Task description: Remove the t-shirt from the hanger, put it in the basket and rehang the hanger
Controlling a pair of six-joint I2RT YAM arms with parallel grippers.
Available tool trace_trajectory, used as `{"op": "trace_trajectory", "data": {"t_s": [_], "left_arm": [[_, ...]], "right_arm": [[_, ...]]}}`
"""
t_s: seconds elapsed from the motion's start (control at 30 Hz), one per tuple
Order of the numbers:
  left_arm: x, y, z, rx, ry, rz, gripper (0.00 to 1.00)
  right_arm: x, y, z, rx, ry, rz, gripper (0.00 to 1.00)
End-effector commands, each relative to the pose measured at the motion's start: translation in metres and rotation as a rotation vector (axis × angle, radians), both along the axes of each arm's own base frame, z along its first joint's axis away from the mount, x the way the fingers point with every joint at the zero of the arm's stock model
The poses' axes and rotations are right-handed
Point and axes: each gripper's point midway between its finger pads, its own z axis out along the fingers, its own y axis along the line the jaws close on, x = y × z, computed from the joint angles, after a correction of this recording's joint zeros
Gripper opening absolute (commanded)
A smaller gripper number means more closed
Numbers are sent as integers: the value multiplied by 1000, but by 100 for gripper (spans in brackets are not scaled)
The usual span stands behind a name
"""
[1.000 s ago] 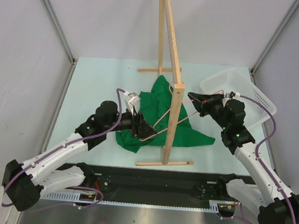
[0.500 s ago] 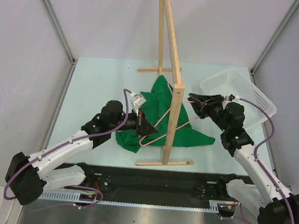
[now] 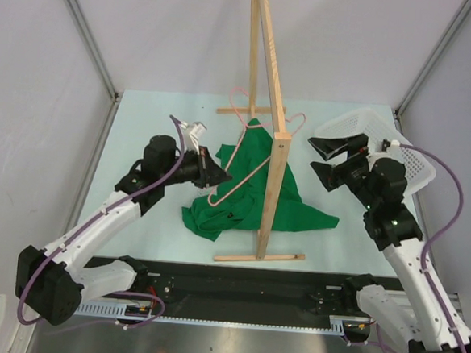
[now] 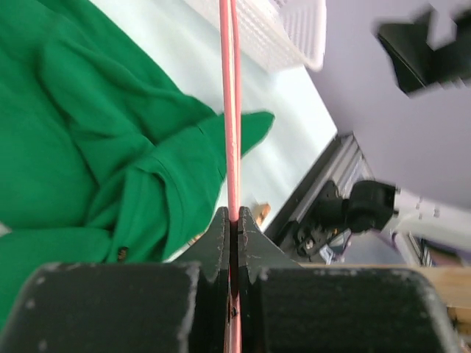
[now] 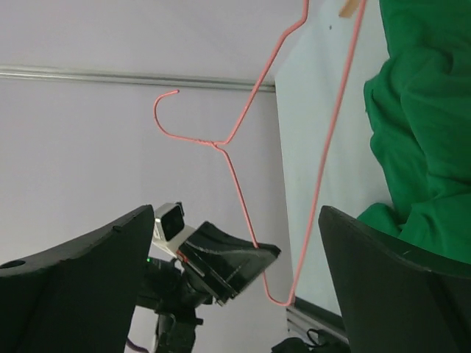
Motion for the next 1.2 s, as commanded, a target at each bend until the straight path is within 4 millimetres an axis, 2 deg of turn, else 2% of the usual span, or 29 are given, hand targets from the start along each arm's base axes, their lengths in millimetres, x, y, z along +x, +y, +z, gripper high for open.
{"op": "trace_trajectory", "data": {"t_s": [0.0, 0.03, 0.07, 0.1, 0.13, 0.2, 0.23, 0.3, 0.33, 0.4, 0.43, 0.5, 0.53, 0.6, 0.63, 0.73, 0.87, 1.17], "left_arm": [[30, 13, 61, -81, -83, 67, 0], [39, 18, 66, -88, -82, 85, 0], [46, 19, 84, -109, -110, 91, 1], [51, 20, 92, -124, -109, 98, 0], [61, 20, 108, -148, -128, 98, 0], [69, 20, 125, -192, -123, 95, 0], [75, 21, 142, -216, -149, 98, 0], [87, 17, 150, -247, -137, 89, 0], [90, 16, 170, -273, -180, 79, 1], [99, 11, 177, -297, -175, 65, 0], [100, 9, 193, -315, -204, 55, 0], [110, 5, 198, -326, -199, 48, 0], [112, 5, 211, -336, -225, 45, 0], [123, 2, 212, -337, -214, 46, 0], [124, 1, 223, -345, -232, 37, 0], [131, -4, 231, -363, -234, 24, 1], [139, -8, 231, -374, -215, 15, 0], [139, -16, 228, -378, -219, -6, 0]], "right_arm": [[-23, -38, 46, -197, -145, -125, 100], [-26, -44, 43, -232, -127, -140, 100], [-28, -51, 47, -254, -136, -170, 100], [-34, -56, 57, -279, -167, -184, 100], [-37, -59, 58, -290, -164, -188, 99], [-42, -66, 67, -304, -192, -217, 99], [-44, -67, 67, -309, -195, -220, 99], [-48, -68, 72, -306, -213, -223, 99], [-48, -69, 73, -308, -215, -226, 99], [-49, -69, 74, -310, -221, -226, 99], [-50, -70, 74, -311, -224, -228, 99], [-50, -70, 75, -310, -225, -228, 99], [-50, -70, 74, -311, -224, -228, 99], [-50, -69, 74, -312, -225, -226, 99], [-50, -70, 74, -311, -224, -229, 99], [-50, -70, 74, -314, -225, -231, 99], [-48, -71, 74, -314, -226, -239, 99], [-43, -66, 66, -301, -218, -223, 99]]}}
